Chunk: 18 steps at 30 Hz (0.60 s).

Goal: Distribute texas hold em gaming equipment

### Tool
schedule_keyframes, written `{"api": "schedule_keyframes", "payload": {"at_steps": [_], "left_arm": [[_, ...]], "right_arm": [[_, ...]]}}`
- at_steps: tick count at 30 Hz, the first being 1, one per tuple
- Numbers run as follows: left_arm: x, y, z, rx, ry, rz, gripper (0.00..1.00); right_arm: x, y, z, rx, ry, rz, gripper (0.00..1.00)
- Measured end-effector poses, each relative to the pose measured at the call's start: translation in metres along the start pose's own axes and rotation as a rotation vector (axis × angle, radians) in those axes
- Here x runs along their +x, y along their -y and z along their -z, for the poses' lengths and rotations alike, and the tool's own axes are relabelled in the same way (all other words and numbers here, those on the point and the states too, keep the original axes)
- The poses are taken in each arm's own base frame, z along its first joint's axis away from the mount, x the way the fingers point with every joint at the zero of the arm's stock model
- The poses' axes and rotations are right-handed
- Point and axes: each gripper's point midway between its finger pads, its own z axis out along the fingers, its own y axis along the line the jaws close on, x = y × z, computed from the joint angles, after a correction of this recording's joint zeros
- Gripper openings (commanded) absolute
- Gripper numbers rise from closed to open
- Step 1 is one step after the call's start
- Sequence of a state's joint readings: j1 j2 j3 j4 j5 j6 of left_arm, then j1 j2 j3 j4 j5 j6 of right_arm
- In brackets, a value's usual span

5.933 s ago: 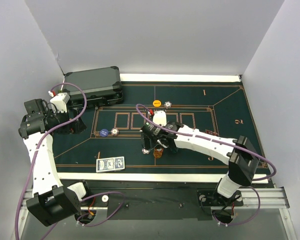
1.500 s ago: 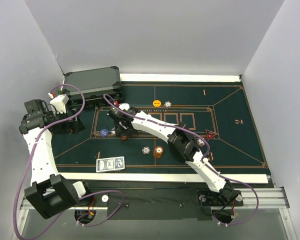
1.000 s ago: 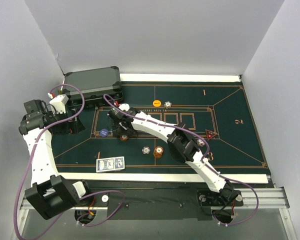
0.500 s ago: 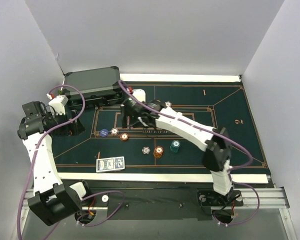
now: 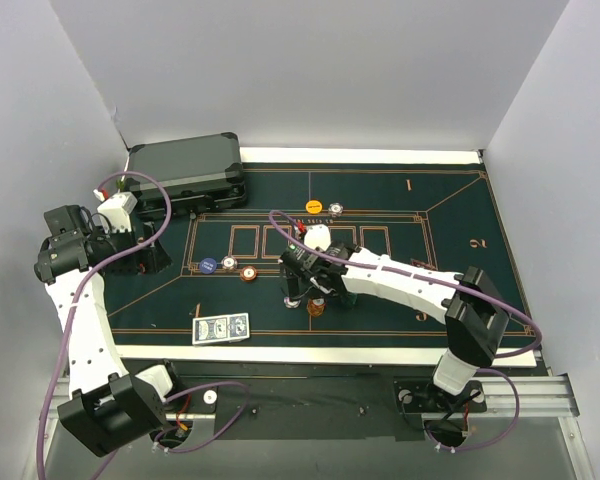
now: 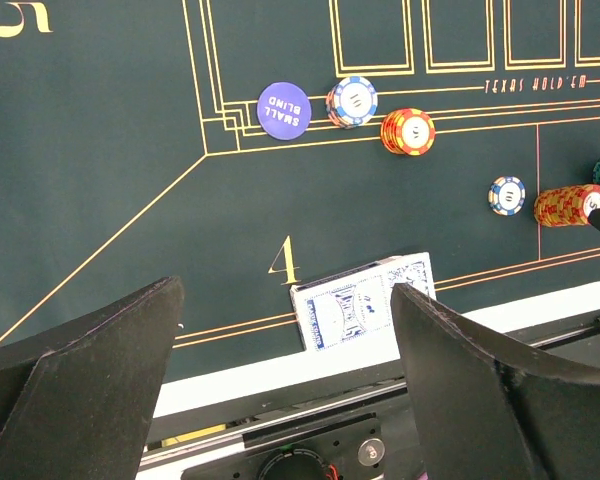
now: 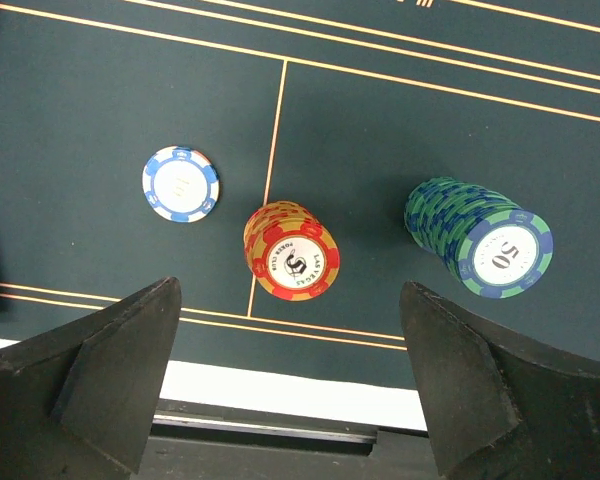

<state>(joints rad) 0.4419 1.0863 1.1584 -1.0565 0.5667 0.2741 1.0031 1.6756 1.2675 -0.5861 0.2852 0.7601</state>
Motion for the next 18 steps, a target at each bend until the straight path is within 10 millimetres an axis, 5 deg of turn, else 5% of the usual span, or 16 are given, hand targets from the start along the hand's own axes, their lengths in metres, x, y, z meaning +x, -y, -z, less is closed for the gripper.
{"api": "schedule_keyframes", "payload": {"at_steps": [9,18], "left_arm": [[0.002,0.001,0.0,0.002,-0.008,0.006,0.96],[0.001,0.001,0.001,0.002,-0.007,0.005,0.96]], "right_arm": [[0.005,-0.002,-0.01,-0.009,0.008,-0.026,0.85],[0.011,-0.008,-0.027,-0.01,-0.002,-0.029,0.68]]}}
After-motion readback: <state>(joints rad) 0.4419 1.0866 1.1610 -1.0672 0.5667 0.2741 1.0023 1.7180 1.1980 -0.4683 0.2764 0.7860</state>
